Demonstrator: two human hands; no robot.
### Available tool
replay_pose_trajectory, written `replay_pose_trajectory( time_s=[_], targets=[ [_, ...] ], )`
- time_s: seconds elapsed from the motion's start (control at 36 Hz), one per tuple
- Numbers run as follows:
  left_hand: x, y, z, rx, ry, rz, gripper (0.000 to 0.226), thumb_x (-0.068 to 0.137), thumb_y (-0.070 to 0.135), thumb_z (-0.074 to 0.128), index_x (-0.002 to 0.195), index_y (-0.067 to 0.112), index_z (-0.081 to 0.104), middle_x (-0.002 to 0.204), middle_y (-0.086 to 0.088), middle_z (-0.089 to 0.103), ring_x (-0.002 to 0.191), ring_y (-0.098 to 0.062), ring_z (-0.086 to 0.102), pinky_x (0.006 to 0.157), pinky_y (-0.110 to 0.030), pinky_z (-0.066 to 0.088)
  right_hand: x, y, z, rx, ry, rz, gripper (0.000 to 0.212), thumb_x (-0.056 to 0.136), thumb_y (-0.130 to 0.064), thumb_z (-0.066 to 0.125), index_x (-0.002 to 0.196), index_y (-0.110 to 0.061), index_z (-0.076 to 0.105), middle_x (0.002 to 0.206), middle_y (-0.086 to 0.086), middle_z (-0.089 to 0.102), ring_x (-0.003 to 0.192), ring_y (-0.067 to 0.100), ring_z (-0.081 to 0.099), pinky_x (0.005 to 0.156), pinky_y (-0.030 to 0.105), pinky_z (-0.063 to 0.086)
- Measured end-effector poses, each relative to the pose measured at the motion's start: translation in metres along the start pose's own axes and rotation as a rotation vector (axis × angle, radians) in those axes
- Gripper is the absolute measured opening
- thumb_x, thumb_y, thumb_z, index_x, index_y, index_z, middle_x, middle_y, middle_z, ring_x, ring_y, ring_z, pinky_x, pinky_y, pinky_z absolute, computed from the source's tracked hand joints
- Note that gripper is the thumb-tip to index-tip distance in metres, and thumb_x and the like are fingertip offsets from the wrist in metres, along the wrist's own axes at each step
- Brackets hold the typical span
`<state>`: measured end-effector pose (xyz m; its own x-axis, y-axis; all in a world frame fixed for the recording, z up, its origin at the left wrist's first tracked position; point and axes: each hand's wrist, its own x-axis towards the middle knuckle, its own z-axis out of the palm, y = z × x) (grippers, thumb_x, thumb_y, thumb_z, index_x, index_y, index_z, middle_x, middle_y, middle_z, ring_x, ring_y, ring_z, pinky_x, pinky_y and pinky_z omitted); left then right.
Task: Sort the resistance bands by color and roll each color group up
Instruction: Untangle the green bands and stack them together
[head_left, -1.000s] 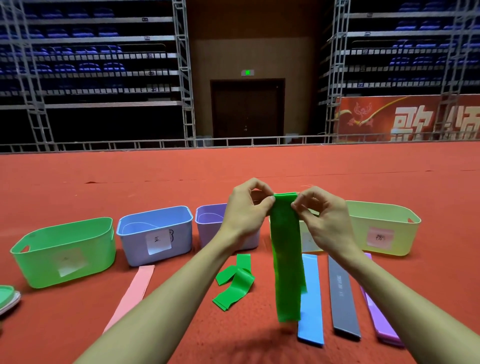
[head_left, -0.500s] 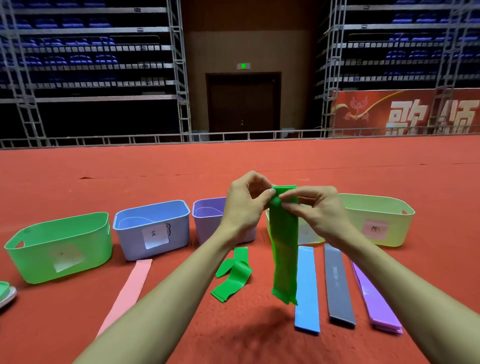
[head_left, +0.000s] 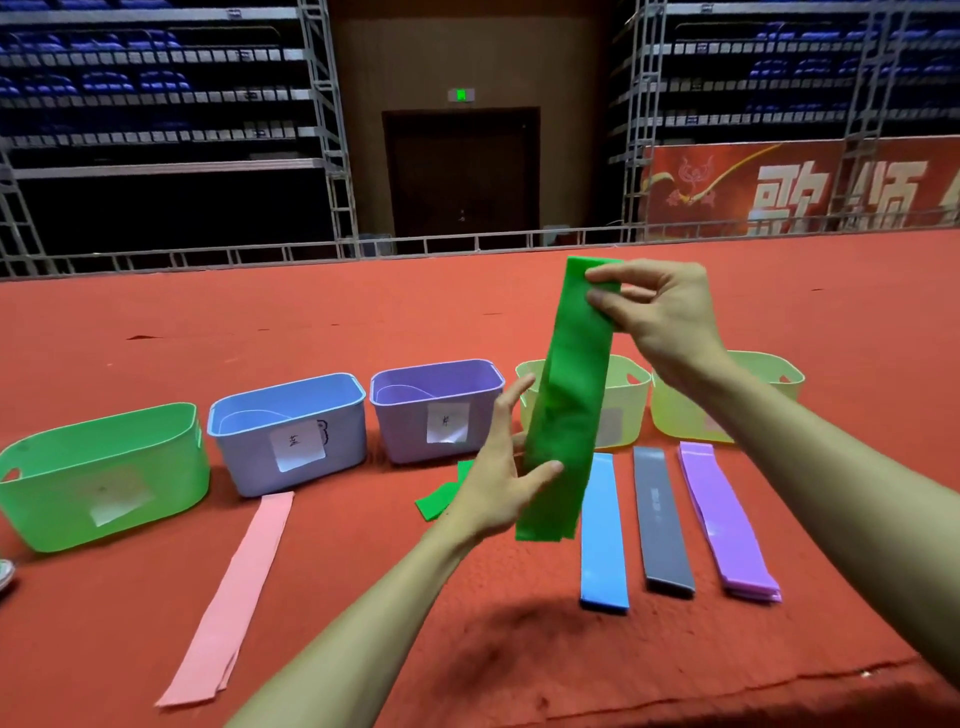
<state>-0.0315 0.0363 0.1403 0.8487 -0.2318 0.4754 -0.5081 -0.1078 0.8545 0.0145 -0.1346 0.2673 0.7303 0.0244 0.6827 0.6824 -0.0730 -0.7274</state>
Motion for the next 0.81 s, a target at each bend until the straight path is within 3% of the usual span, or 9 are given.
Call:
replay_pose_trajectory(
  time_s=[0.11, 0.19, 0.31, 0.44, 0.56, 0.69, 0.81],
  targets=[
    [-0.014, -0.016, 0.003, 0.033, -0.049, -0.014, 0.082, 0.088, -0.007, 0.059, 0.137, 0.050, 0.027, 0.113, -0.009, 0.065, 0.097, -0.018, 0.068, 0.086, -0.039, 0.056, 0.011, 0.004, -0.009, -0.005, 0.059, 0.030, 0.021, 0.082, 0.007, 0.067, 0.096, -0.008, 0.070, 0.070, -0.011, 0.072, 0.066, 0.007, 0.068, 0.065, 0.025, 0.059],
    [-0.023, -0.030, 0.002, 0.061, -0.068, -0.046, 0.071, 0.085, -0.001, 0.063, 0.130, 0.050, 0.040, 0.118, -0.004, 0.064, 0.101, -0.016, 0.066, 0.086, -0.040, 0.057, 0.014, 0.010, -0.013, -0.013, 0.096, 0.061, 0.022, 0.083, 0.006, 0.066, 0.102, -0.005, 0.069, 0.080, -0.004, 0.070, 0.065, 0.005, 0.068, 0.062, 0.023, 0.058],
    [-0.035, -0.050, 0.001, 0.048, -0.083, -0.106, 0.062, 0.080, 0.002, 0.066, 0.121, 0.047, 0.053, 0.109, -0.011, 0.066, 0.088, -0.014, 0.066, 0.079, -0.033, 0.056, 0.014, 0.025, -0.017, -0.043, 0.139, 0.099, 0.022, 0.083, 0.005, 0.067, 0.103, -0.003, 0.069, 0.084, 0.001, 0.069, 0.064, 0.006, 0.066, 0.064, 0.026, 0.059],
    [-0.046, -0.072, -0.001, 0.053, -0.049, -0.143, 0.061, 0.080, -0.003, 0.068, 0.124, 0.038, 0.056, 0.101, 0.000, 0.067, 0.089, -0.008, 0.065, 0.082, -0.027, 0.054, 0.009, 0.053, -0.018, -0.082, 0.177, 0.161, 0.020, 0.082, 0.005, 0.068, 0.101, -0.001, 0.070, 0.083, 0.006, 0.069, 0.064, 0.011, 0.065, 0.062, 0.028, 0.058],
    [-0.056, -0.089, 0.000, 0.081, -0.029, -0.158, 0.062, 0.079, -0.006, 0.069, 0.126, 0.031, 0.054, 0.105, 0.000, 0.066, 0.086, 0.005, 0.061, 0.082, -0.019, 0.051, 0.004, 0.079, -0.014, -0.108, 0.207, 0.201, 0.015, 0.082, 0.003, 0.069, 0.094, -0.005, 0.072, 0.086, 0.011, 0.069, 0.072, 0.020, 0.064, 0.066, 0.031, 0.058],
    [-0.062, -0.114, 0.000, 0.008, 0.091, -0.247, 0.059, 0.078, -0.007, 0.071, 0.122, 0.027, 0.051, 0.086, -0.001, 0.074, 0.084, -0.014, 0.070, 0.080, -0.028, 0.056, 0.003, 0.106, -0.007, -0.114, 0.271, 0.247, 0.013, 0.081, 0.002, 0.070, 0.090, -0.006, 0.073, 0.082, 0.008, 0.070, 0.073, 0.021, 0.063, 0.074, 0.039, 0.057],
    [-0.065, -0.122, 0.000, -0.018, 0.209, -0.262, 0.048, 0.076, -0.011, 0.071, 0.106, 0.022, 0.053, 0.083, 0.007, 0.073, 0.081, -0.010, 0.069, 0.076, -0.024, 0.054, 0.006, 0.120, -0.005, -0.182, 0.272, 0.249, 0.013, 0.080, -0.002, 0.072, 0.089, -0.011, 0.075, 0.087, 0.009, 0.072, 0.078, 0.021, 0.067, 0.078, 0.043, 0.059]
  ],
)
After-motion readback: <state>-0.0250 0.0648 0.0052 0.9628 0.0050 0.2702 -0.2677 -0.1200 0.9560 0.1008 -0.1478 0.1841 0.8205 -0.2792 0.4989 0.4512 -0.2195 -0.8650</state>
